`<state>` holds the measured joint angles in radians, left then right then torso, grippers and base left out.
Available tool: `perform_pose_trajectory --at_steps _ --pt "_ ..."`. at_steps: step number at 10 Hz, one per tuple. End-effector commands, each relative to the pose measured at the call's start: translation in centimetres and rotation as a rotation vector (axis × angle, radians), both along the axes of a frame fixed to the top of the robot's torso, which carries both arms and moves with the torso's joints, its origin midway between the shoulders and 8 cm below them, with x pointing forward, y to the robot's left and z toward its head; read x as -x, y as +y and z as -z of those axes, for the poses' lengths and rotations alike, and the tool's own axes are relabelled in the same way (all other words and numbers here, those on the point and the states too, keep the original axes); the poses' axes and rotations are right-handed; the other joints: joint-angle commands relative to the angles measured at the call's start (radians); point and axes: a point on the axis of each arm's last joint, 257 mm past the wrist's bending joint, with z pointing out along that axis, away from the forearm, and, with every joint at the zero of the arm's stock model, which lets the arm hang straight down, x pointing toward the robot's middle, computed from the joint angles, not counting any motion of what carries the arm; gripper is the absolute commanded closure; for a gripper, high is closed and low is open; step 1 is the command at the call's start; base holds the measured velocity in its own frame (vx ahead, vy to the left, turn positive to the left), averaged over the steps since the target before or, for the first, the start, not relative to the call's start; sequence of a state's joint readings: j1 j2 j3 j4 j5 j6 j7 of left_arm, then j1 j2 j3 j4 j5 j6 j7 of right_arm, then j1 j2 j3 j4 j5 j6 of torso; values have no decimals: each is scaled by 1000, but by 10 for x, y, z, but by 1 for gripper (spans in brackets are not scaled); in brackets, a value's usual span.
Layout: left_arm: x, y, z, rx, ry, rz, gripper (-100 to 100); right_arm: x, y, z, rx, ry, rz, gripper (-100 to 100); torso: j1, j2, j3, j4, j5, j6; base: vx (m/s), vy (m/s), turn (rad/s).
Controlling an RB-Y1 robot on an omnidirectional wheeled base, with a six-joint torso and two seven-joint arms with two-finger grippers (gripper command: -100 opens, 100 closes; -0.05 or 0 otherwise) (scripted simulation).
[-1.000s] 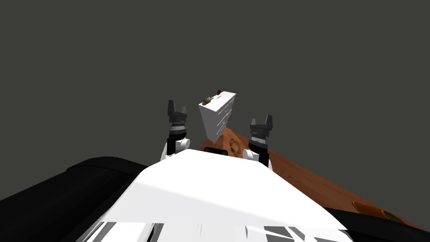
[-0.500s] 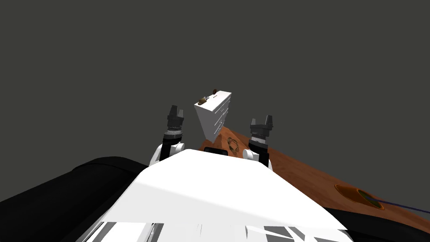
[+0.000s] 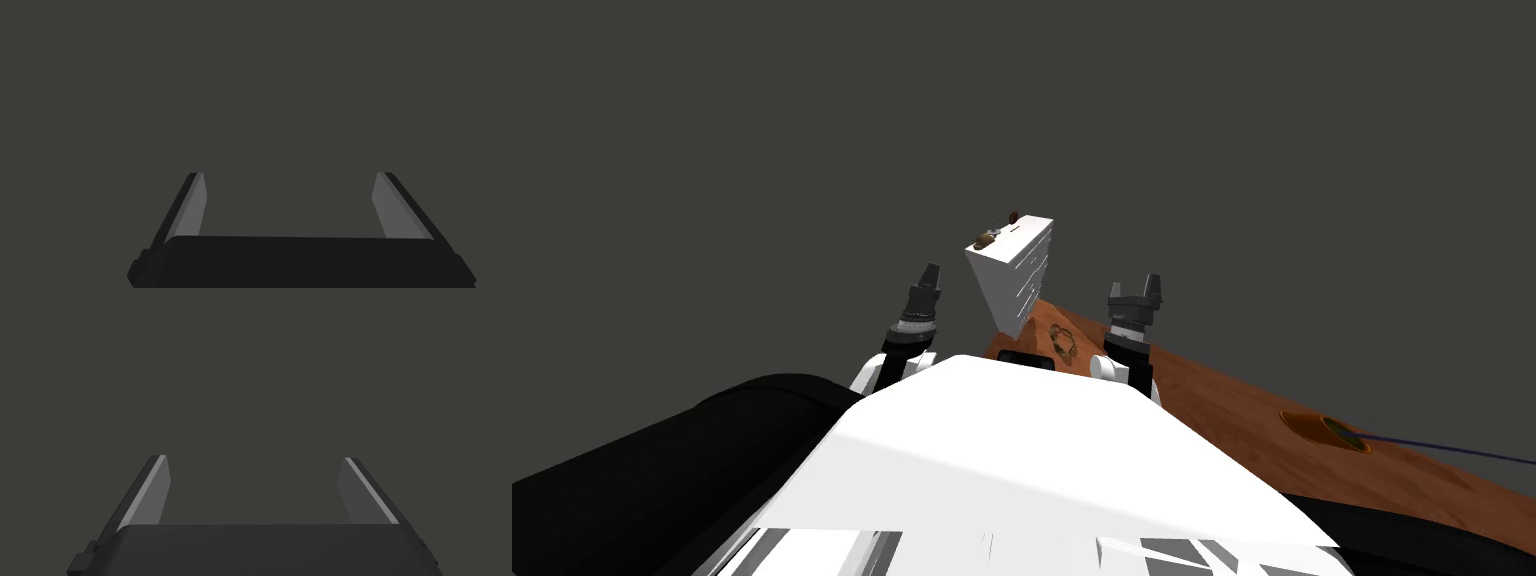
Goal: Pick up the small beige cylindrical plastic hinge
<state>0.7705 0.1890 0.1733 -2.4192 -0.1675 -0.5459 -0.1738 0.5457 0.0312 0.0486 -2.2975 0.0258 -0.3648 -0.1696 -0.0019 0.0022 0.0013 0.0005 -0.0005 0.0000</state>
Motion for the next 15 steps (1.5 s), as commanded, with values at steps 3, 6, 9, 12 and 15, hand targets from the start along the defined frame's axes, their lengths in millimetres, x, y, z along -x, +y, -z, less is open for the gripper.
perform_pose_trajectory --at_steps 3,6,9,12,15 --pt "12 1 14 -172 36 -60 -100 0 0 0 0 0 0 0 0 0 0 0 0 0 -24 -26 -125" --pt "28 -1 27 -402 67 -112 -100 0 0 0 0 0 0 0 1 0 0 0 0 0 -20 -29 -143" --pt "40 0 42 -539 109 -143 -100 0 0 0 0 0 0 0 0 0 0 0 0 0 -18 -30 -130" --pt "59 -1 63 -780 154 -156 -100 0 0 0 0 0 0 0 1 0 0 0 0 0 -20 -29 -182" --pt "73 1 78 -936 187 -165 -100 0 0 0 0 0 0 0 1 0 0 0 0 0 -19 -20 -145"
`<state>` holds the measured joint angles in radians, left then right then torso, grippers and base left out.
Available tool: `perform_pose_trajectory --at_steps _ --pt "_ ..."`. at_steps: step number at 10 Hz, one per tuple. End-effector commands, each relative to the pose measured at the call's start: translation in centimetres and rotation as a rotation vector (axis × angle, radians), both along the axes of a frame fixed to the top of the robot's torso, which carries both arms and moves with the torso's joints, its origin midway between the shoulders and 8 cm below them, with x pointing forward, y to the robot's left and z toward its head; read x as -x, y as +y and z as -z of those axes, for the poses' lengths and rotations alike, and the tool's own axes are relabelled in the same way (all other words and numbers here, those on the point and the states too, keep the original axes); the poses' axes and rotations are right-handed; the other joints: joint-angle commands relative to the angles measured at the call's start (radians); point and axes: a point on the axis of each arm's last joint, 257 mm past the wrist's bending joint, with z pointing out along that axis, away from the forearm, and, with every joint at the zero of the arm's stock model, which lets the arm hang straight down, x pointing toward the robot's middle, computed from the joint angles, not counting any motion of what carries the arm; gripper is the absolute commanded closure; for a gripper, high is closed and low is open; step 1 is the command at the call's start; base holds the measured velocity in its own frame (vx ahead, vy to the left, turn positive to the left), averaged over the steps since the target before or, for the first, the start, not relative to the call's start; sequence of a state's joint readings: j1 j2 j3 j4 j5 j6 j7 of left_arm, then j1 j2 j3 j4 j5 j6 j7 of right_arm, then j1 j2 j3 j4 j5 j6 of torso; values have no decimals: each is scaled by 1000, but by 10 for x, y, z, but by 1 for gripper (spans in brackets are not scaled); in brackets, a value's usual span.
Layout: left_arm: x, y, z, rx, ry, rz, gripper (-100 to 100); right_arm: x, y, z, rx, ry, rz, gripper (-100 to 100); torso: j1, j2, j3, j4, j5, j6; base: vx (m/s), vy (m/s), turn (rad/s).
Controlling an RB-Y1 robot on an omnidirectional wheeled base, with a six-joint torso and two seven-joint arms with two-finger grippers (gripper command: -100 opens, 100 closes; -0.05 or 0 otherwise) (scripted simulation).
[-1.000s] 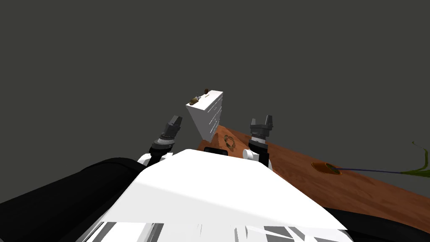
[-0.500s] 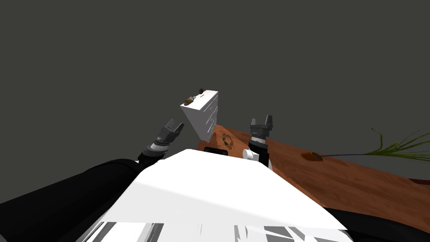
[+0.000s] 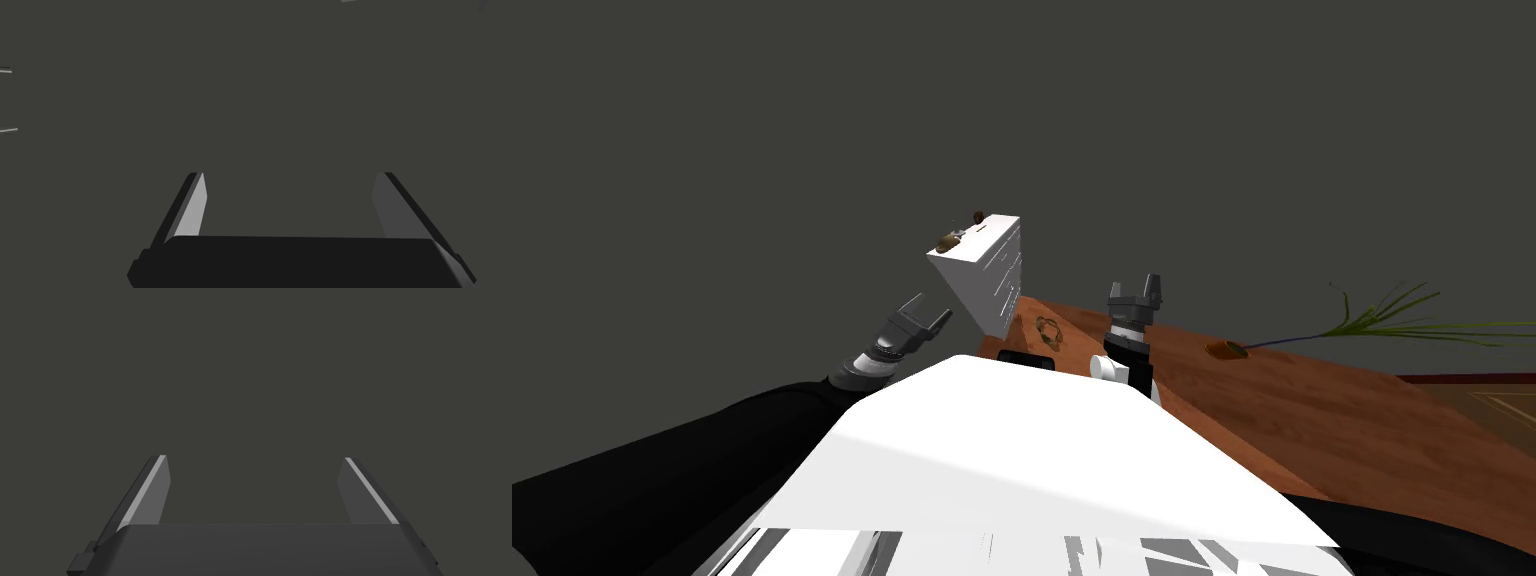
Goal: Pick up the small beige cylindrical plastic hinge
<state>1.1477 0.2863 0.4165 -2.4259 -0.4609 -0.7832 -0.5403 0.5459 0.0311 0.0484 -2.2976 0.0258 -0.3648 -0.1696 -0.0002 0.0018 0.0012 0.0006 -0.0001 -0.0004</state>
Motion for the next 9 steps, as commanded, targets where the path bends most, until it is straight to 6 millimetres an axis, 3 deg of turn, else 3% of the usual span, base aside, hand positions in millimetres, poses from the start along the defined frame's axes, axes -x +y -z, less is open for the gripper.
perform_pose_trajectory --at_steps 1,9 --pt "13 0 14 -129 36 11 -100 0 0 0 0 0 0 0 0 0 0 0 0 0 -16 -24 -222" --pt "65 14 59 -545 178 55 -100 0 0 0 0 0 0 0 1 -1 -1 0 0 1 -9 -10 -161"
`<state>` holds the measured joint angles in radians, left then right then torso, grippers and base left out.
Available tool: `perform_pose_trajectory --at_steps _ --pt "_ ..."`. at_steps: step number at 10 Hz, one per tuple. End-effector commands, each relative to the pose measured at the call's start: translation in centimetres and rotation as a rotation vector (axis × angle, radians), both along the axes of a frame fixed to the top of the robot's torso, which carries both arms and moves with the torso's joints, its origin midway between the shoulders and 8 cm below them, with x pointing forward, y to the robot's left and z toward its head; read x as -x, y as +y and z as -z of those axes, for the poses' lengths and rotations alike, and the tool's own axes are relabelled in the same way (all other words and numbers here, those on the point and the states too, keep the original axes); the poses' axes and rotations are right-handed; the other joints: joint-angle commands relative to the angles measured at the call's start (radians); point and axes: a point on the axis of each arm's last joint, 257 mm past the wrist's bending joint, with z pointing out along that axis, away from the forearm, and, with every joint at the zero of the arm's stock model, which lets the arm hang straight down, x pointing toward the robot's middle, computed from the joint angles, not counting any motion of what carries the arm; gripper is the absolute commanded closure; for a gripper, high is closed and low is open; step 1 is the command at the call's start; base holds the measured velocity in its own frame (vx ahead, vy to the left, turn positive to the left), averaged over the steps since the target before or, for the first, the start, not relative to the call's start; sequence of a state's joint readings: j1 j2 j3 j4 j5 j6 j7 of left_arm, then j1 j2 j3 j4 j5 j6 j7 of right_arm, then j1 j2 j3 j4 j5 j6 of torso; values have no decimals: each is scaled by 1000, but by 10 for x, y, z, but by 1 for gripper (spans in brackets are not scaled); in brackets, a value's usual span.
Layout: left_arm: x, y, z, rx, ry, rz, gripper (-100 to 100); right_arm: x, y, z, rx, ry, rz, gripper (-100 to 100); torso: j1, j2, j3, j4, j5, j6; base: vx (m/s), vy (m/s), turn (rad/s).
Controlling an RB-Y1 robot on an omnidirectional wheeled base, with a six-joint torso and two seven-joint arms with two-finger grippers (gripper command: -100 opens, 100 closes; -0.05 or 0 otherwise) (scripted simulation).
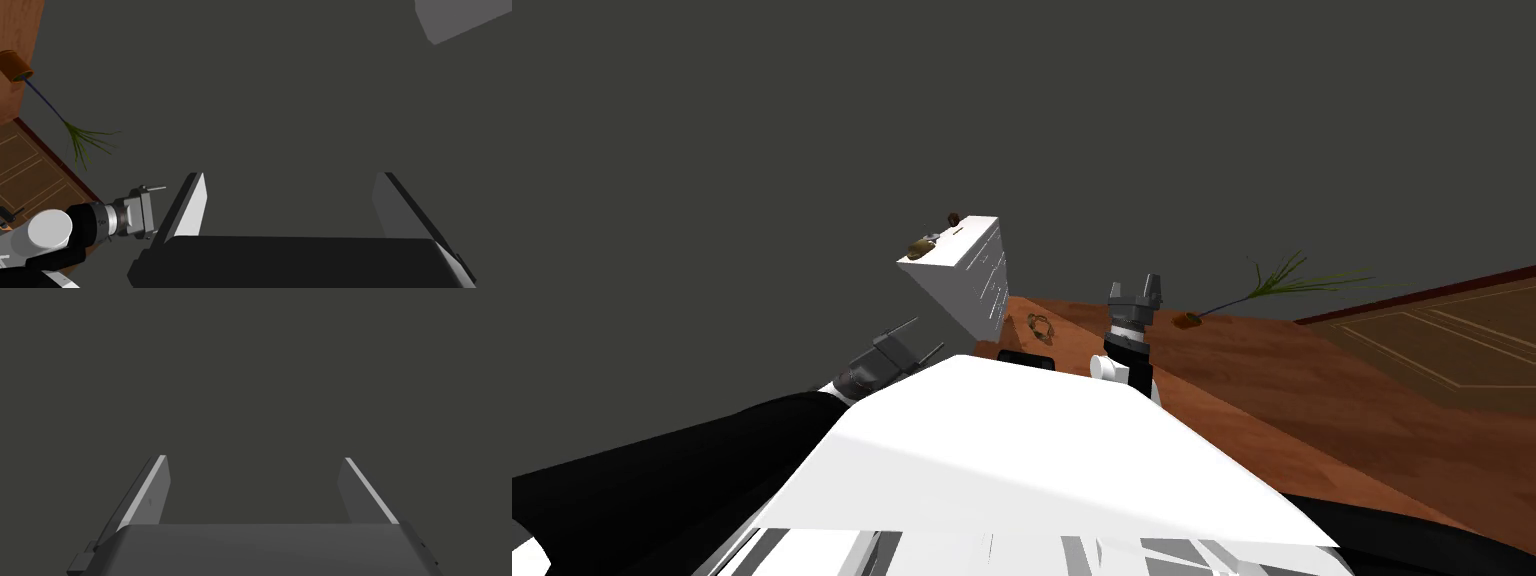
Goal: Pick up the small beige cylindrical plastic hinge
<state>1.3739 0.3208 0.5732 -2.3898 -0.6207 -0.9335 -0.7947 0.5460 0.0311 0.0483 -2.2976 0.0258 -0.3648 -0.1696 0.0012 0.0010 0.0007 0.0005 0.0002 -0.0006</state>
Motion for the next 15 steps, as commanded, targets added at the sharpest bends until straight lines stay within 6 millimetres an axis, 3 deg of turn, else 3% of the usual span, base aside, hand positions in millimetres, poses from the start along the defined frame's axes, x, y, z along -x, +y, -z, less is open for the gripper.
perform_pose_trajectory --at_steps 1,6,7,8,9,11,12,13,14,15 --pt "17 6 11 -117 51 34 -100 0 0 0 0 0 0 0 0 0 0 0 0 0 -5 -4 -226" --pt "63 27 32 -369 168 104 -100 0 0 0 0 0 0 0 1 -1 0 0 0 1 0 5 -192" --pt "81 36 38 -441 222 138 -100 0 0 0 0 0 0 0 1 -1 0 0 0 0 7 12 -285" --pt "84 38 38 -474 224 147 -100 0 0 0 0 0 0 0 1 -1 -1 0 0 1 5 18 -165" --pt "103 48 43 -541 280 181 -100 0 0 0 0 0 0 0 1 -1 -1 0 0 0 14 15 -281" --pt "107 50 42 -575 279 194 -100 0 0 0 0 0 0 0 1 -1 -1 0 0 0 6 15 -83" --pt "129 63 44 -649 343 233 -100 0 0 0 0 0 0 0 1 -1 -1 0 0 0 12 8 -295" --pt "129 63 44 -666 335 242 -100 0 0 0 0 0 0 0 1 -2 -1 0 0 1 12 24 -170" --pt "151 76 43 -726 401 278 -100 0 0 0 0 0 0 0 2 -2 -1 0 1 0 14 35 -291" --pt "151 76 43 -750 390 292 -100 0 0 0 0 0 0 0 2 -2 -1 0 1 1 12 38 -184"
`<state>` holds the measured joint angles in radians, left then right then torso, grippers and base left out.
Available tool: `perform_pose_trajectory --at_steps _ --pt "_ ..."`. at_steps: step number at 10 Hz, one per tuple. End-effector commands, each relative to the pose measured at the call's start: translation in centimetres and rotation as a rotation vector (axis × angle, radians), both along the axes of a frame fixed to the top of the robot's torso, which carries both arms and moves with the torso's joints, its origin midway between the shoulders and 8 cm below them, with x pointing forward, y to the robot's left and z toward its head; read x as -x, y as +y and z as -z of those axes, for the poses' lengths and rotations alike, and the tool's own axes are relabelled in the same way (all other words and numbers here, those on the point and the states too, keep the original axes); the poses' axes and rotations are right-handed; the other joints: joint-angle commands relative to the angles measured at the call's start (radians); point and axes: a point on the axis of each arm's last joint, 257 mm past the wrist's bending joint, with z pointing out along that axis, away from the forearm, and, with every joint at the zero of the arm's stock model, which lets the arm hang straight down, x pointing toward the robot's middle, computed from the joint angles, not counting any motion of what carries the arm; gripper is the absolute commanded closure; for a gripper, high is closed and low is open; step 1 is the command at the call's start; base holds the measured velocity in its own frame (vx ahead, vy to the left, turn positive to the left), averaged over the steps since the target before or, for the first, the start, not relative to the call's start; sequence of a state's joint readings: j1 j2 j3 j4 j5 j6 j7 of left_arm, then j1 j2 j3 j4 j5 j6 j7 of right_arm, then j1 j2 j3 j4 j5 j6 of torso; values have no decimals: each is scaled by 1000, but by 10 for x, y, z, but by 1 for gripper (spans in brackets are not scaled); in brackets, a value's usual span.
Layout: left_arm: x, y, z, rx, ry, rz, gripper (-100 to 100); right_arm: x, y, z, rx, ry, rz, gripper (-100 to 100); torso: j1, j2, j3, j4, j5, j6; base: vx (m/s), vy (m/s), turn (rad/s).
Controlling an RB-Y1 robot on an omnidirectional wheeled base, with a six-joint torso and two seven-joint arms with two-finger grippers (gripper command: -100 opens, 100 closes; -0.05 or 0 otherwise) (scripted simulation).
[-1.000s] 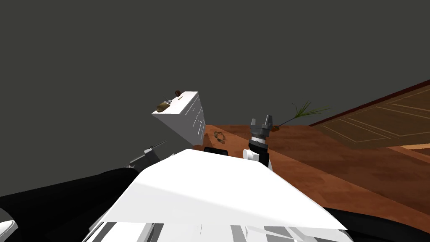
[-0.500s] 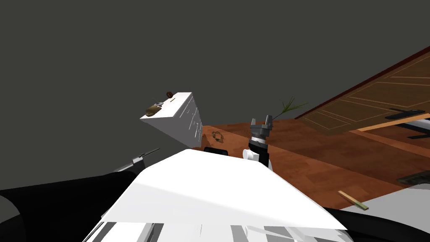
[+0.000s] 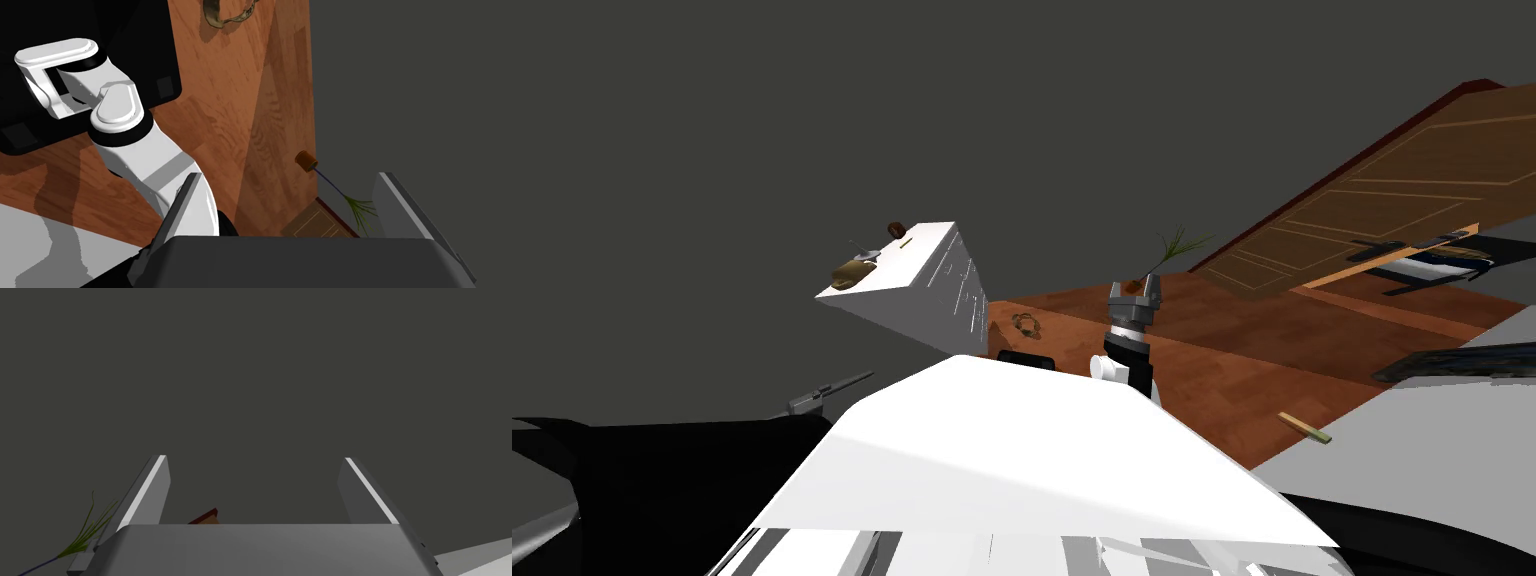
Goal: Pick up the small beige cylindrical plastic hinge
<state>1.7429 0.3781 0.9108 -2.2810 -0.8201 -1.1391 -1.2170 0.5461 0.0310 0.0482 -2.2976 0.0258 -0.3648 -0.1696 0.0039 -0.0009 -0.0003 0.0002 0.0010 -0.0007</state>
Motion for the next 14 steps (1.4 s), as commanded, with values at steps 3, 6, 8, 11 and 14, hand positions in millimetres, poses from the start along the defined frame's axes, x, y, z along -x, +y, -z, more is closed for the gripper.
perform_pose_trajectory --at_steps 3,6,8,11,14 --pt "25 17 -2 -102 64 69 -100 0 0 0 0 0 0 0 -1 0 0 0 0 1 13 23 -155" --pt "64 42 -15 -226 186 150 -100 0 0 0 0 0 0 0 1 -1 0 0 0 0 23 47 -237" --pt "82 54 -25 -285 241 197 -100 0 0 0 0 0 0 0 1 -1 -1 0 0 0 22 57 -234" --pt "98 65 -35 -351 288 267 -100 0 0 0 0 0 0 0 2 -2 -1 -1 0 0 25 59 -182" --pt "124 85 -57 -435 386 354 -100 0 0 0 0 0 0 0 2 -2 -1 0 1 -1 27 71 -221"
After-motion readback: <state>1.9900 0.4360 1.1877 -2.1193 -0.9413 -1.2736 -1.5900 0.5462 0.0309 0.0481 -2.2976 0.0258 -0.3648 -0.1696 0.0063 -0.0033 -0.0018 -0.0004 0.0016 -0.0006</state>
